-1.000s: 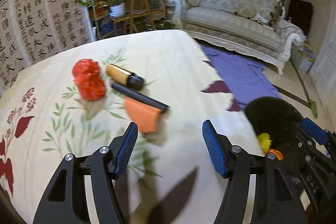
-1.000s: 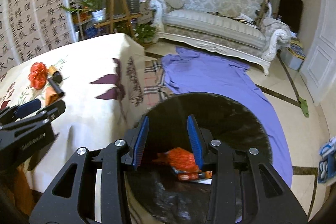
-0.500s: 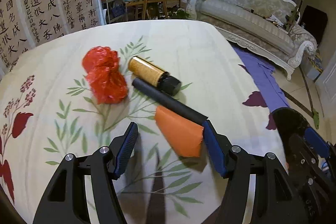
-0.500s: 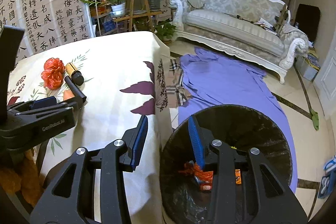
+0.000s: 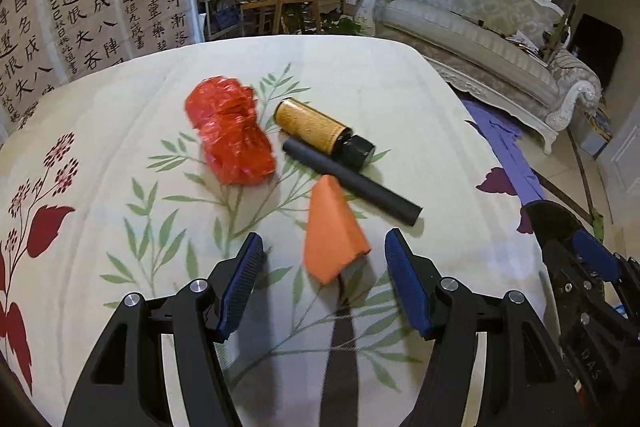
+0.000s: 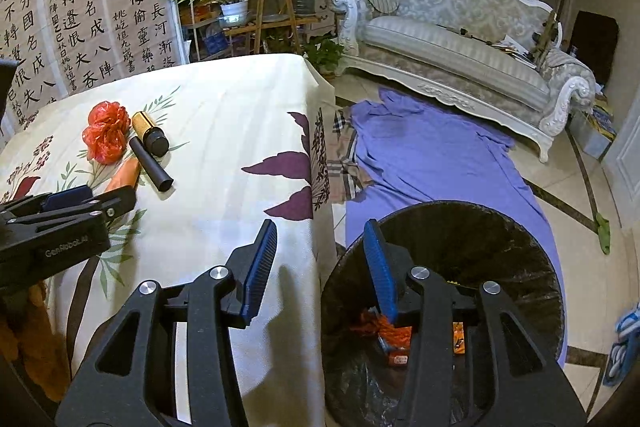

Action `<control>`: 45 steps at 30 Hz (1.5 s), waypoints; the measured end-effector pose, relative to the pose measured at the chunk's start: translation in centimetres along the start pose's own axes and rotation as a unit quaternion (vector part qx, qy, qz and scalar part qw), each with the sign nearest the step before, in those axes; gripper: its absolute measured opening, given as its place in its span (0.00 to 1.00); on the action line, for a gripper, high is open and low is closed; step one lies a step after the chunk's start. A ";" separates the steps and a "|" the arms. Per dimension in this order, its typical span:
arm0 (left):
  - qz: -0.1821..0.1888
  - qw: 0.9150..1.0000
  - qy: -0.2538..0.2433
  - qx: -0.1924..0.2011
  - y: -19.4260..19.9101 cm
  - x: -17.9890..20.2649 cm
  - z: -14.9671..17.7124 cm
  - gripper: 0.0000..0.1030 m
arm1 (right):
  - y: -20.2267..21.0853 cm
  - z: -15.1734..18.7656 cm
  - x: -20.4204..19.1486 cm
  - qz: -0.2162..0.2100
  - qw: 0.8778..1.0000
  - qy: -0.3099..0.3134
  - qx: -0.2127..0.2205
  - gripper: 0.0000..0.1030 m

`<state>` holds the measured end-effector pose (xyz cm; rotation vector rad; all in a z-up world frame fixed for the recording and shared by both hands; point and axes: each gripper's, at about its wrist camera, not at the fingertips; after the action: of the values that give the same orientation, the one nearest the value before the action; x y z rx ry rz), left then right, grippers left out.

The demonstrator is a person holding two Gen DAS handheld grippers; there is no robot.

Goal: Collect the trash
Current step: 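Grasp the orange cloth with the left tool and lift it, then grasp the black marker with the right tool while the left tool holds the cloth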

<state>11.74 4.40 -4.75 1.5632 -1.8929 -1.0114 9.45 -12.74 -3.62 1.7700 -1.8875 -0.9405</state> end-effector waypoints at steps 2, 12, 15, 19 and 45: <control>-0.001 1.000 -0.001 0.000 -0.2 0.0 -0.3 0.61 | 0.0 0.0 -0.1 0.000 1.000 0.001 -0.001 0.43; -0.010 1.000 -0.006 0.010 0.1 -0.9 0.3 0.32 | -0.2 -0.3 -1.3 -0.003 1.000 0.015 -0.005 0.43; -0.005 1.000 -0.010 0.010 0.4 -1.1 0.5 0.31 | -0.2 -0.3 -2.2 -0.009 1.000 0.023 -0.007 0.43; -0.001 1.000 -0.003 0.010 1.1 -2.0 1.4 0.31 | -0.5 -0.2 -3.8 -0.024 0.999 0.037 -0.016 0.43; -0.057 0.997 0.050 0.008 3.0 -10.8 5.0 0.31 | -4.1 -0.3 -14.1 -0.088 0.983 0.141 -0.077 0.17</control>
<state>8.61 16.23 -4.53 1.7158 -1.7651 -0.9496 14.45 1.06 -3.90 1.8870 -1.4646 -0.8185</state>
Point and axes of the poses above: each gripper's, at about its wrist camera, not at the fingertips, and y roughly against the way its jaws point, x to its right, z to its underside, and after that the axes turned 14 degrees about -y, right-handed
